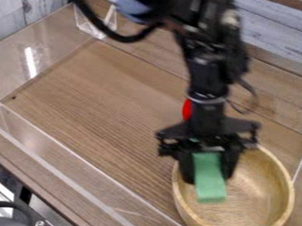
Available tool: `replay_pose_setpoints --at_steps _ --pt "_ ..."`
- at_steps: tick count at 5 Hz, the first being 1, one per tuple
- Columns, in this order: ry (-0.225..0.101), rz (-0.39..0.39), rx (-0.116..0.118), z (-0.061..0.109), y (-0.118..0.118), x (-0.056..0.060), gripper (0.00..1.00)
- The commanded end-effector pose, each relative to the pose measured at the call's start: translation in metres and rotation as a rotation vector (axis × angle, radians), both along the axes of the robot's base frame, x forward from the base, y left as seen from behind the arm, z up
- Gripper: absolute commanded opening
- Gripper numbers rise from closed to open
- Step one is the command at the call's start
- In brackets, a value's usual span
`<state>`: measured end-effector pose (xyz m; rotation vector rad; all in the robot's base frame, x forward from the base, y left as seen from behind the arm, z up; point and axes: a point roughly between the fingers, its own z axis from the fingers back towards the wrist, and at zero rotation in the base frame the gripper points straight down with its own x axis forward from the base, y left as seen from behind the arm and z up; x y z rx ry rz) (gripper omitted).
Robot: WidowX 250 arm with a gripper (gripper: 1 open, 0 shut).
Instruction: Remove the green block from the brown bowl and put it on the table
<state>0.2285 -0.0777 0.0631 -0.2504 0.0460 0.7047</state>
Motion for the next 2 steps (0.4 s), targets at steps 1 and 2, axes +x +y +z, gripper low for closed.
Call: replay_pose_setpoints --at_steps 1,2 --pt "-0.053 0.009 -0.001 0.016 0.027 0.012 0.00" --pt "-0.059 -0.028 0.015 0.020 0.044 0.021 0.00"
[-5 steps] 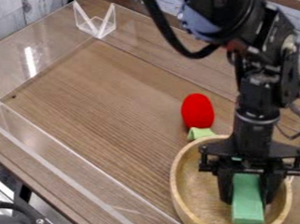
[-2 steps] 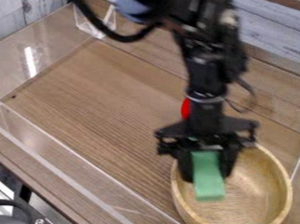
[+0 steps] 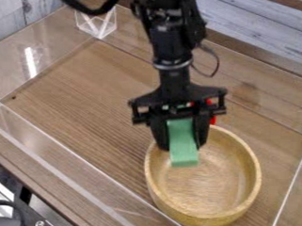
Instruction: Remove the green block from the brown bowl and put it on the table
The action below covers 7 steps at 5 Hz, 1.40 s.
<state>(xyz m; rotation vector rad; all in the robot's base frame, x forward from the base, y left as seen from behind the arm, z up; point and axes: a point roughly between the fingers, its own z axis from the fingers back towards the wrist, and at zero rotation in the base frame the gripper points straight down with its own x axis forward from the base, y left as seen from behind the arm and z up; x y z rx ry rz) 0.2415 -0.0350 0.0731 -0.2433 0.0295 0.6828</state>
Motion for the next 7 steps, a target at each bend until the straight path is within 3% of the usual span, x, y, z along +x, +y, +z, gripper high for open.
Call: replay_pose_setpoints --at_steps 1,2,4,6,7 --pt "-0.043 -0.120 0.015 0.010 0.003 0.001 0.00" --pt "-0.038 -0.220 0.027 0.009 0.003 -0.007 0.00" --pt "-0.020 -0.095 0.062 0.016 0.026 -0.005 0.00" --pt "-0.013 -0.091 0.089 -0.003 0.031 -0.004 0.00" --pt "-0.015 -0.128 0.112 -0.010 0.030 -0.002 0.00"
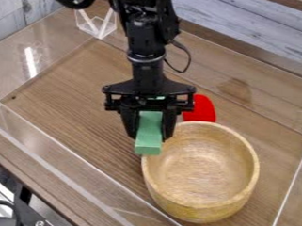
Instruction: Remove the green block from the brown bowl and put it on the table
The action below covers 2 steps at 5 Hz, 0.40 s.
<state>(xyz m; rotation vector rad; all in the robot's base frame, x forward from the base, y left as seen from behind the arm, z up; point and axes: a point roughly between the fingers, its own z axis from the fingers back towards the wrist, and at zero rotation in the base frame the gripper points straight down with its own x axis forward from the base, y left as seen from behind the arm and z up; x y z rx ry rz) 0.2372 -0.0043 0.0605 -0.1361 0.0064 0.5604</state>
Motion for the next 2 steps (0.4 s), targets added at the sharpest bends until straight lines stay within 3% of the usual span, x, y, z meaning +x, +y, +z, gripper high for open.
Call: replay_pose_setpoints --at_steps 1,2 --pt "-0.018 0.008 0.008 -0.001 0.014 -0.002 0.00" --pt "-0.020 0.028 0.015 -0.005 0.028 -0.007 0.00"
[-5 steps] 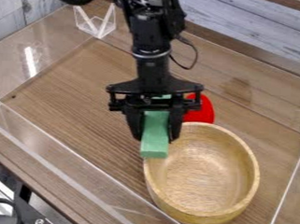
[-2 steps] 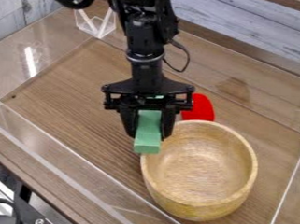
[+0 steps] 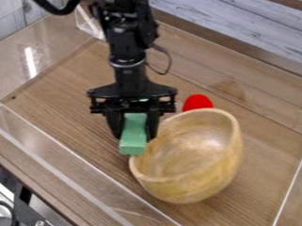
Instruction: Remove the green block from the brown bowl and put it on the table
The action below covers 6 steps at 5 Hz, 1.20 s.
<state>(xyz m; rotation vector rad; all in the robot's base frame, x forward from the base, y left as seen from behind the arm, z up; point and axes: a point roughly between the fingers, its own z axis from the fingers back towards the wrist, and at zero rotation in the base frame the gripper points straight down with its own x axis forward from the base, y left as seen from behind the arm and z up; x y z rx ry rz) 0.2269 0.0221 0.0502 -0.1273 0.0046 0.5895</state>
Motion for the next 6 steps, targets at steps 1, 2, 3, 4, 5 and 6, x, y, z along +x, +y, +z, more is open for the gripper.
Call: replay_pose_setpoints --at_steps 1,2,3,4,5,6 --pt "-0.022 0.045 0.008 0.009 0.004 -0.002 0.00" --pt "-0.019 0.092 0.008 0.011 0.004 -0.007 0.00" --pt "-0.019 0.139 0.009 0.014 0.003 -0.013 0.00" --pt "-0.018 0.146 0.019 0.012 -0.002 -0.019 0.00" --pt "-0.019 0.148 0.025 0.011 -0.008 -0.024 0.00" --pt "-0.019 0.160 0.029 0.015 -0.002 -0.023 0.00"
